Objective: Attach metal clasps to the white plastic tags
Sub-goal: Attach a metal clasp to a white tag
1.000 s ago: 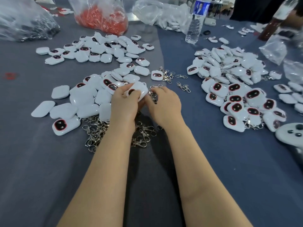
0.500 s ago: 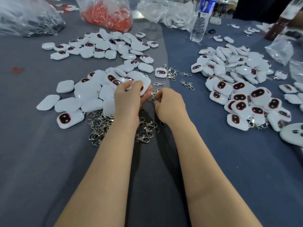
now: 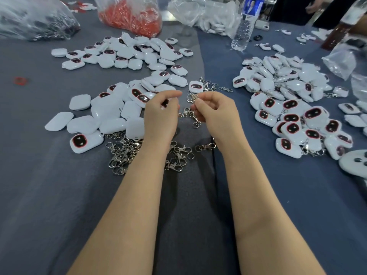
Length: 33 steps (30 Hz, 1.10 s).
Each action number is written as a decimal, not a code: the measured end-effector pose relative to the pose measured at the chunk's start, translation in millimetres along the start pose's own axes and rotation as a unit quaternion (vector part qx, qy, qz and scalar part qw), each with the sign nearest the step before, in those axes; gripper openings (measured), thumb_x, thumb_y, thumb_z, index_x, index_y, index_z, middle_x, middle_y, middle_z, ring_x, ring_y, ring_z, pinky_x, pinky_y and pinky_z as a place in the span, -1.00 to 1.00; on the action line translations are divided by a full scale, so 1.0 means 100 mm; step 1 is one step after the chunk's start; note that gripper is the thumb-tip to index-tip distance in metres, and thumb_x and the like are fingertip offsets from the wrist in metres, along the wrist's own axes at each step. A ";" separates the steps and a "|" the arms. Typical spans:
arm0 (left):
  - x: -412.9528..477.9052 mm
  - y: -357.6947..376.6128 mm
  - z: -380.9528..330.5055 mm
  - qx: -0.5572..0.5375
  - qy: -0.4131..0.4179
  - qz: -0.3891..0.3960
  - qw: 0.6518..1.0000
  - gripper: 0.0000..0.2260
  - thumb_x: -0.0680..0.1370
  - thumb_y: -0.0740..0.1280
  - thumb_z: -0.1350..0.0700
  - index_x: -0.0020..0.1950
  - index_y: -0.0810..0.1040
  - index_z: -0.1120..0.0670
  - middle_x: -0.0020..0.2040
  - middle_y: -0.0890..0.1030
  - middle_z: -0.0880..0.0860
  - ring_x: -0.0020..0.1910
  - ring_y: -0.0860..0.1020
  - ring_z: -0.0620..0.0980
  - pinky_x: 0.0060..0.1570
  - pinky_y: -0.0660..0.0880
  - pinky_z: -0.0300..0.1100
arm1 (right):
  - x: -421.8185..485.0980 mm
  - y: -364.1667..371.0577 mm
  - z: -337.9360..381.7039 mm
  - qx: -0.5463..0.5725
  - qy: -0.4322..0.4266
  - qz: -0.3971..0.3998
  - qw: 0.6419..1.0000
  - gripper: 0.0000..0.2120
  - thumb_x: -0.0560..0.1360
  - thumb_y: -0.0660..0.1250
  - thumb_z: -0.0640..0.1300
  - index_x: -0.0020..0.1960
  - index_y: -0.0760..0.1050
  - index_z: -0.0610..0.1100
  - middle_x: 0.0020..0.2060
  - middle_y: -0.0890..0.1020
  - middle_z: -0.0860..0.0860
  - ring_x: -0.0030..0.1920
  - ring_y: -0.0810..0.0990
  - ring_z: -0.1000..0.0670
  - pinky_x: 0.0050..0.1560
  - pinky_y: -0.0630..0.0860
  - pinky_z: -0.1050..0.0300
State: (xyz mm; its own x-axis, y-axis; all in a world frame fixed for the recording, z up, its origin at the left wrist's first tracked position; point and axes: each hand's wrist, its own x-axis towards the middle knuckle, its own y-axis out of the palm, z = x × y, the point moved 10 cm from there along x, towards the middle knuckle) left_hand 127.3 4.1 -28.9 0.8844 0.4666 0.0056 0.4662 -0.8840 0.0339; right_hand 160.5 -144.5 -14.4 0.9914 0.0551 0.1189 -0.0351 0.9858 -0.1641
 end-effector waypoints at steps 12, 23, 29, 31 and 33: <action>-0.02 0.11 -0.16 0.153 0.110 0.022 0.982 -0.86 0.55 0.32 0.10 -0.04 0.64 0.12 -0.08 0.63 0.03 -0.07 0.52 0.00 0.10 0.46 -0.10 | -0.01 -0.13 0.04 -0.041 -0.009 -0.065 0.997 -0.72 0.47 0.19 -0.28 -0.18 0.55 0.05 -0.34 0.57 0.03 -0.33 0.48 0.13 -0.29 0.48 0.26; -0.11 0.13 -0.29 0.257 0.198 -0.012 0.946 -0.91 0.52 0.35 0.15 -0.12 0.59 0.15 0.00 0.47 0.06 -0.16 0.36 -0.15 -0.19 0.23 -0.47 | -0.03 -0.02 0.19 -0.135 -0.085 -0.044 0.986 -0.89 0.50 0.31 -0.20 -0.11 0.56 -0.01 -0.19 0.62 0.10 -0.14 0.56 0.14 -0.13 0.43 0.42; -0.13 0.11 -0.32 0.260 0.200 -0.022 0.944 -0.93 0.52 0.33 0.16 -0.14 0.56 0.14 0.00 0.44 0.03 -0.13 0.39 -0.11 -0.16 0.24 -0.38 | -0.03 0.02 0.19 -0.175 -0.107 -0.035 0.978 -0.89 0.52 0.30 -0.22 -0.12 0.53 -0.03 -0.19 0.62 0.04 -0.19 0.52 0.12 -0.22 0.35 0.50; -0.13 0.13 -0.31 0.263 0.195 -0.017 0.945 -0.92 0.52 0.33 0.15 -0.12 0.56 0.15 0.03 0.45 0.05 -0.12 0.37 -0.12 -0.14 0.27 -0.33 | -0.04 0.04 0.22 -0.171 -0.124 -0.033 0.977 -0.89 0.51 0.31 -0.23 -0.08 0.55 -0.04 -0.16 0.63 0.03 -0.17 0.53 0.12 -0.19 0.36 0.49; -0.14 0.13 -0.29 0.271 0.194 -0.016 0.943 -0.89 0.53 0.33 0.13 -0.09 0.55 0.16 0.08 0.46 0.08 -0.12 0.39 -0.09 -0.08 0.35 -0.23 | -0.06 0.07 0.27 -0.174 -0.149 -0.028 0.973 -0.87 0.51 0.30 -0.25 -0.02 0.57 -0.08 -0.12 0.63 0.03 -0.14 0.54 0.13 -0.15 0.38 0.48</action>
State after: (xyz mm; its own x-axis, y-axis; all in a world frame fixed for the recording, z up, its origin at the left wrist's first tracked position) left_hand 120.8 -13.4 0.1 0.8449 0.3747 0.3817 0.5271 -0.7049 -0.4747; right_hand 150.5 -133.8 10.5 0.9083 0.0972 0.4068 0.1143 0.8779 -0.4650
